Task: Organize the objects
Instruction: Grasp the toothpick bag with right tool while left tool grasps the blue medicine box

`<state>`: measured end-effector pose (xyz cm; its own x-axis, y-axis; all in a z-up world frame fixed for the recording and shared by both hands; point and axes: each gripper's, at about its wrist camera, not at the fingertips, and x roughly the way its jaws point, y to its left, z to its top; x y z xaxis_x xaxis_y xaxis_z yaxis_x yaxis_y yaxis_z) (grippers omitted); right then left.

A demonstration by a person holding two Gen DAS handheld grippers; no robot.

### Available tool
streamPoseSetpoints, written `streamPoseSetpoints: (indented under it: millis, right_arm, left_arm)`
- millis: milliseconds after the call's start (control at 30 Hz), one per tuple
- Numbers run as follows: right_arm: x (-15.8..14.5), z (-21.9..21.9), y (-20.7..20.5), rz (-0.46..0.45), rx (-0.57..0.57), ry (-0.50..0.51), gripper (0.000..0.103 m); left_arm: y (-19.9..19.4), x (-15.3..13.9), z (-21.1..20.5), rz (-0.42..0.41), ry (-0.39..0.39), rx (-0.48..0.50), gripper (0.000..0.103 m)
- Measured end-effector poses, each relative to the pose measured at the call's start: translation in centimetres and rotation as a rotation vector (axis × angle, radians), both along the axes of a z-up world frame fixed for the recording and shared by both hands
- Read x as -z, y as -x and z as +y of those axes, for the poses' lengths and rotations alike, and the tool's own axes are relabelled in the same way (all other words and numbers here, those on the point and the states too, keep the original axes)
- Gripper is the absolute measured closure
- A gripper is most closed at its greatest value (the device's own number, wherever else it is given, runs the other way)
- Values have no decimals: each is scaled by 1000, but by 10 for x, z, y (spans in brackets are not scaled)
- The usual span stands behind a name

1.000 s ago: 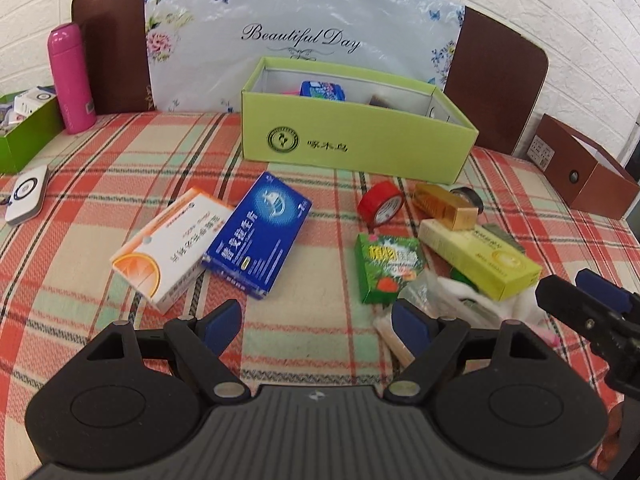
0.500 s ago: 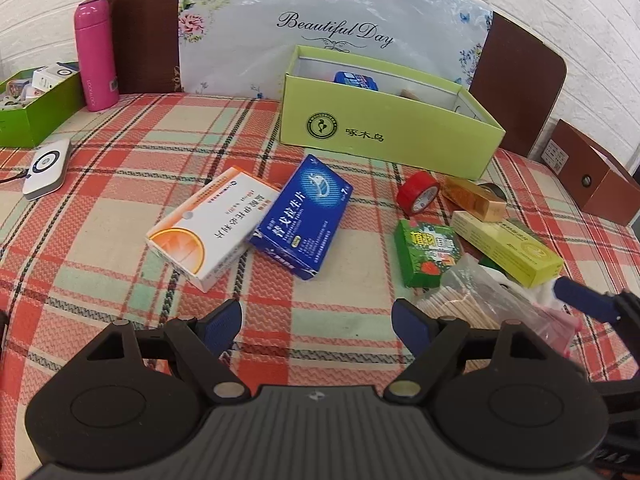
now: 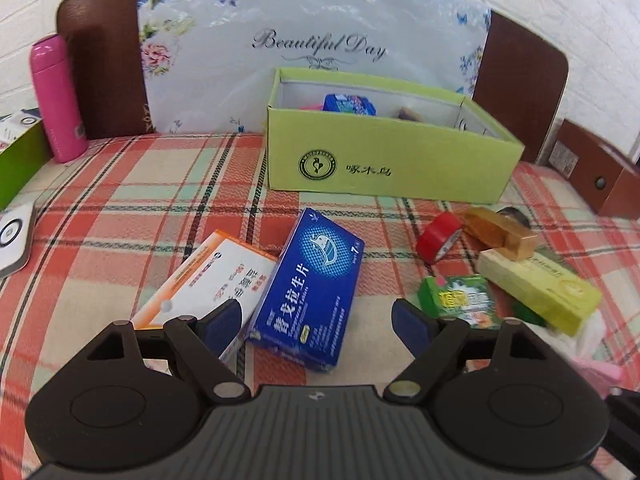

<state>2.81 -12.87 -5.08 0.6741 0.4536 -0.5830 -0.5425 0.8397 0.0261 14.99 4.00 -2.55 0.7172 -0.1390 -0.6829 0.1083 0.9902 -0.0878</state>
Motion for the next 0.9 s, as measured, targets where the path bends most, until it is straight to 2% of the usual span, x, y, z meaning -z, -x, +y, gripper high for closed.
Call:
streamPoseSetpoints:
  millis: [33, 100, 167, 200, 233, 367, 400, 467, 500, 567, 633, 800, 900]
  right_arm:
    - [0, -1, 0, -3, 11, 6, 47]
    - [1, -5, -1, -12, 37, 30, 37]
    - [3, -6, -2, -21, 54, 61, 36]
    - [3, -7, -3, -20, 53, 63, 36]
    - [2, -7, -4, -17, 53, 55, 36]
    - [0, -3, -3, 10, 8, 48, 36]
    - [-1, 0, -2, 24, -27, 52, 35]
    - [-2, 4, 1, 54, -71, 33, 32]
    - [-2, 5, 0, 71, -76, 19, 27]
    - [-2, 7, -1, 83, -54, 9, 21]
    - [-2, 10, -4, 75, -19, 32, 19]
    - [3, 10, -14, 63, 42, 115, 19]
    - [8, 17, -22, 69, 19, 166, 22]
  left_arm:
    - [-6, 4, -2, 14, -4, 2, 18]
    - [-13, 9, -4, 31, 8, 23, 20]
    - [-13, 11, -6, 26, 8, 51, 46]
    - [-13, 12, -7, 53, 28, 70, 56]
    - [-10, 11, -5, 51, 56, 72, 61]
    - [15, 8, -1, 73, 82, 108, 69]
    - [24, 9, 0, 88, 88, 118, 75]
    - [41, 11, 5, 102, 105, 126, 75]
    - [46, 12, 7, 102, 106, 114, 74]
    - [48, 10, 7, 88, 100, 83, 66]
    - [40, 7, 6, 75, 109, 56, 32]
    - [8, 4, -15, 68, 128, 53, 29]
    - [-10, 13, -28, 104, 72, 31, 29]
